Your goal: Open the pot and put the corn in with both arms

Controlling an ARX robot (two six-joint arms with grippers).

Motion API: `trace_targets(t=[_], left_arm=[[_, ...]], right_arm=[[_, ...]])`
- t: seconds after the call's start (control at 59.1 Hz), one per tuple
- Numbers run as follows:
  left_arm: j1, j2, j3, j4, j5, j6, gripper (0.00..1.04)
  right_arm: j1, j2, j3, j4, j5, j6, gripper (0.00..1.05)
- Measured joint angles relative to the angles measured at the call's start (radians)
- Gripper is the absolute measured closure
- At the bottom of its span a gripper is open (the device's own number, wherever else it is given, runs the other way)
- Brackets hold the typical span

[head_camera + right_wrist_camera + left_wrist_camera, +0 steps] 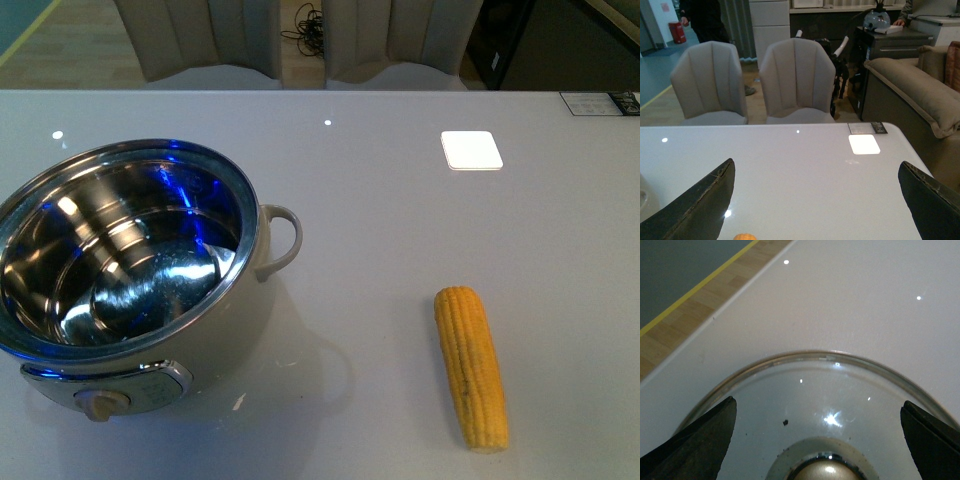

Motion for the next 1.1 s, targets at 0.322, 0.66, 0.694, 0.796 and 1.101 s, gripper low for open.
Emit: trace_targets(t=[0.322, 0.66, 0.694, 0.796, 1.101], left_arm=[[0.008, -0.379, -0.178, -0.082, 0.094, -0.099, 0.07], [-0.034, -0.977, -0.411, -0.228, 0.276, -0.194, 0.15], [-0.060, -1.063, -0.448, -0.227, 0.356, -0.173, 0.24], [-0.145, -1.217, -0.520, -0.267, 0.334, -0.154, 0.42], [-0.360, -1.575, -0.653, -0.507, 0.111, -0.144, 0.97]], right_arm=[[0.000, 0.000, 0.000, 0.000, 0.000, 0.000, 0.09], [0.000, 0.000, 0.000, 0.000, 0.001, 0.000, 0.09], [0.000, 0.000, 0.000, 0.000, 0.000, 0.000, 0.09], [0.000, 0.000, 0.000, 0.000, 0.000, 0.000, 0.09], [0.000, 0.000, 0.000, 0.000, 0.000, 0.000, 0.09]])
